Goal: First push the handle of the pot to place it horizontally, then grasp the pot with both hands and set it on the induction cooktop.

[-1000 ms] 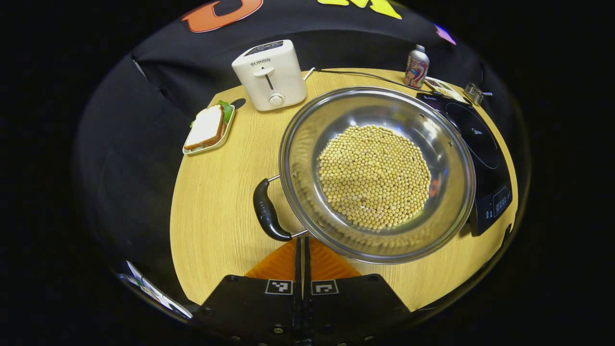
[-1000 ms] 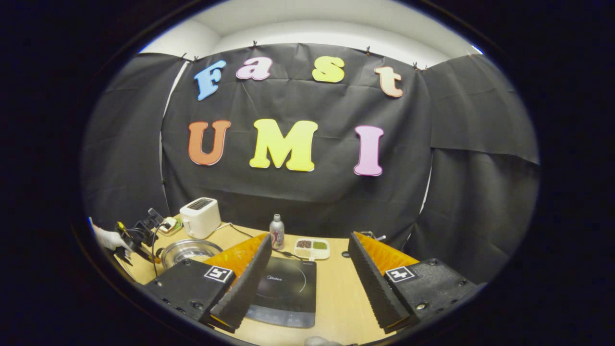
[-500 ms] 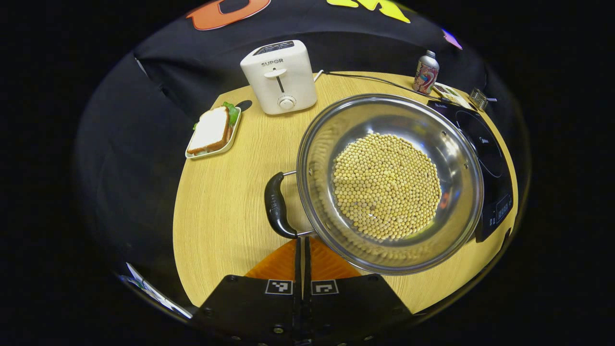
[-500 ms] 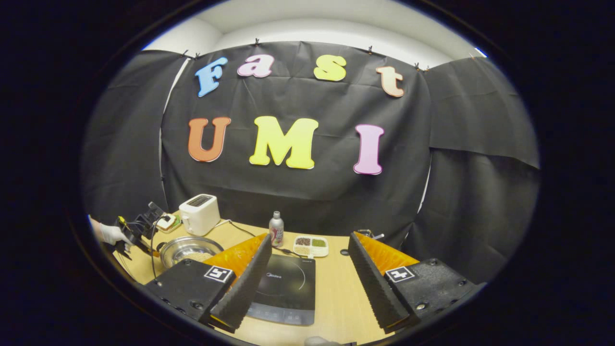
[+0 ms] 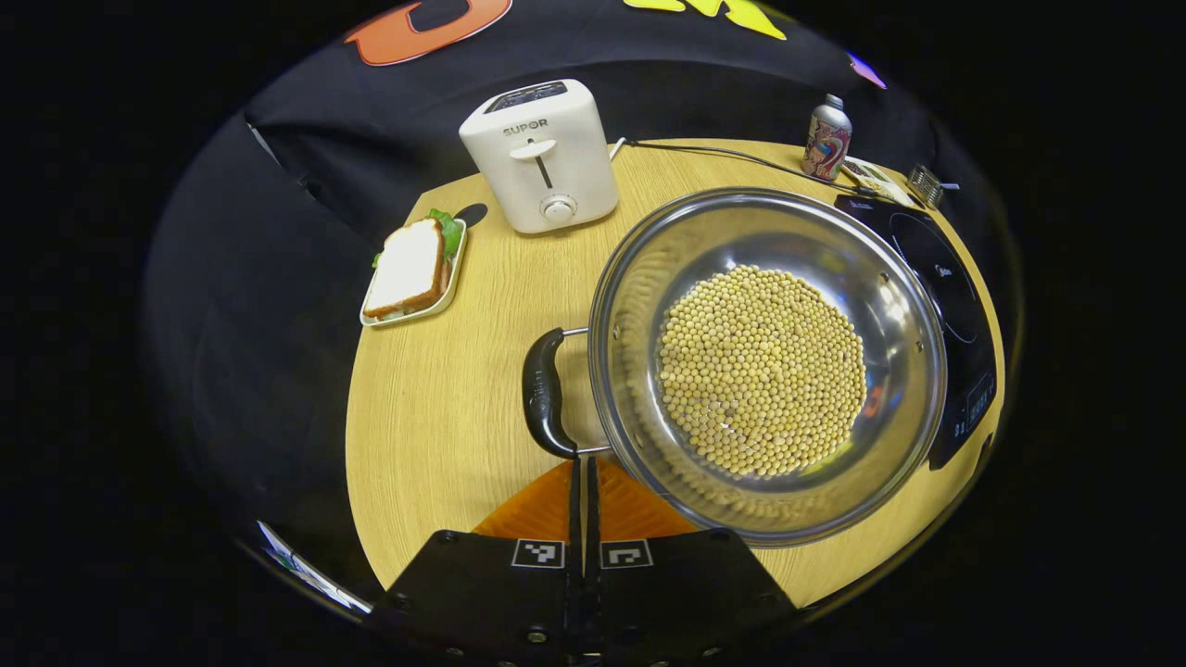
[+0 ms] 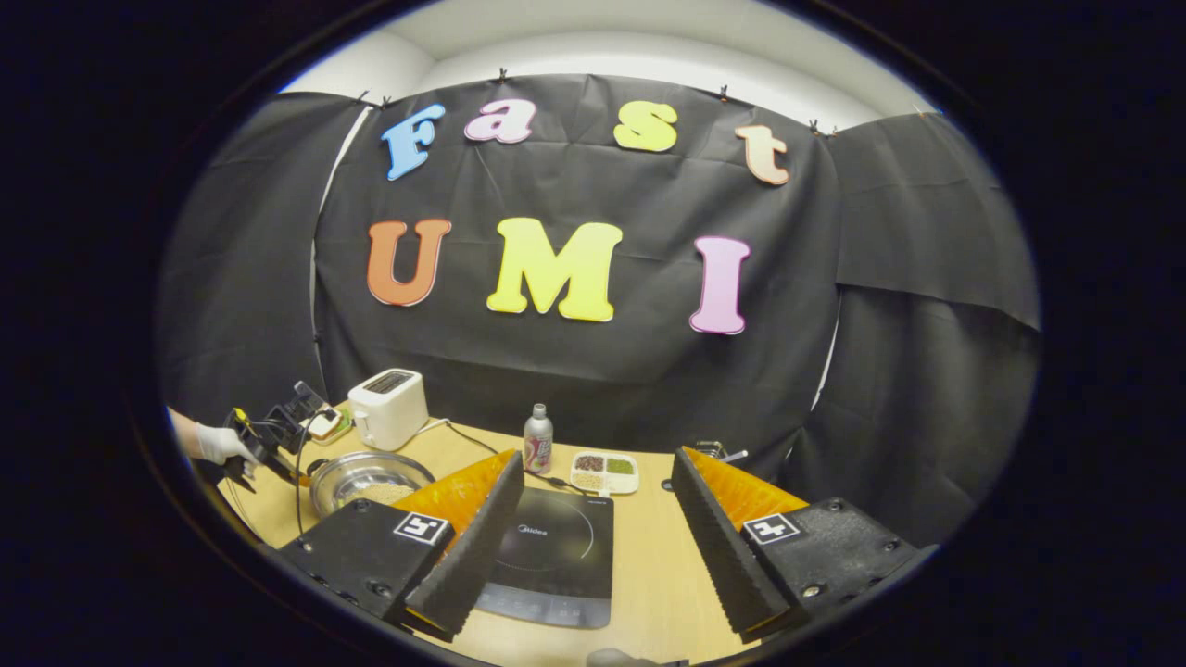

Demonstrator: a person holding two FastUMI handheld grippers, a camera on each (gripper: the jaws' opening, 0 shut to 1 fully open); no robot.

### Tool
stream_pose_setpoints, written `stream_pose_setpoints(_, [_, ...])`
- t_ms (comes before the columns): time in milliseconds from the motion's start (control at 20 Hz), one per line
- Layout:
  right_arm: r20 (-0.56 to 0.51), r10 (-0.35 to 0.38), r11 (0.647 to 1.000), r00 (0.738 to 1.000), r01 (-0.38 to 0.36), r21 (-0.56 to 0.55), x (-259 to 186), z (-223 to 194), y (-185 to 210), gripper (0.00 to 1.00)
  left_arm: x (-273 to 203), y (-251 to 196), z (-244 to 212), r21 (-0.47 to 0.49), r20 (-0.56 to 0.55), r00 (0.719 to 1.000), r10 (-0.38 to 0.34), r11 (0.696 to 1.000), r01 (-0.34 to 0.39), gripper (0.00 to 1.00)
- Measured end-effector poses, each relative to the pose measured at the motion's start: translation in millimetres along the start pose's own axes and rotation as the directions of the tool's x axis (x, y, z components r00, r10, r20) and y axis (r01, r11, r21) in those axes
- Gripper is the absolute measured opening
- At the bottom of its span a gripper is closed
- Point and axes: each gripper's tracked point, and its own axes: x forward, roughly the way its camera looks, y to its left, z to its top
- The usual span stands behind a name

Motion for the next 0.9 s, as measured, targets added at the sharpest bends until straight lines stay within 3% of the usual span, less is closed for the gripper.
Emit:
stream_pose_setpoints(200, [0.004,0.007,1.0,1.0,-0.007,0.002,1,-1,3,0.99,-1,2,0,-0.011,0.014,1.0,0.008,1.0,-0.008,0.0])
stream_pose_setpoints(400, [-0.039,0.035,0.999,0.999,-0.034,0.02,5,-14,10,0.99,-17,16,6,-0.031,0.072,0.994,0.076,0.997,-0.074,0.0])
stream_pose_setpoints(450, [-0.053,0.046,0.999,0.998,-0.045,0.027,7,-18,14,0.99,-23,17,5,-0.041,0.087,0.992,0.088,0.996,-0.085,0.09])
stream_pose_setpoints(500, [-0.068,0.058,0.998,0.996,-0.056,0.029,10,-24,18,1.0,-29,19,6,-0.051,0.11,0.989,0.101,0.994,-0.096,0.0])
stream_pose_setpoints(600, [-0.091,0.087,0.996,0.992,-0.084,0.032,16,-32,30,0.99,-44,29,16,-0.068,0.192,0.97,0.151,0.988,-0.14,0.0])
stream_pose_setpoints(650, [-0.104,0.103,0.994,0.989,-0.101,0.03,20,-36,38,0.99,-52,34,21,-0.075,0.233,0.955,0.182,0.983,-0.169,0.09])
stream_pose_setpoints(700, [-0.114,0.122,0.992,0.986,-0.12,0.029,24,-41,46,1.0,-57,33,24,-0.078,0.268,0.946,0.182,0.983,-0.167,0.0])
stream_pose_setpoints(800, [-0.134,0.165,0.986,0.977,-0.163,0.027,33,-49,66,0.99,-69,24,26,-0.085,0.296,0.944,0.148,0.988,-0.128,0.17])
stream_pose_setpoints(900, [-0.153,0.213,0.977,0.965,-0.21,0.04,45,-58,89,1.0,-73,20,31,-0.092,0.315,0.941,0.126,0.99,-0.102,0.56])
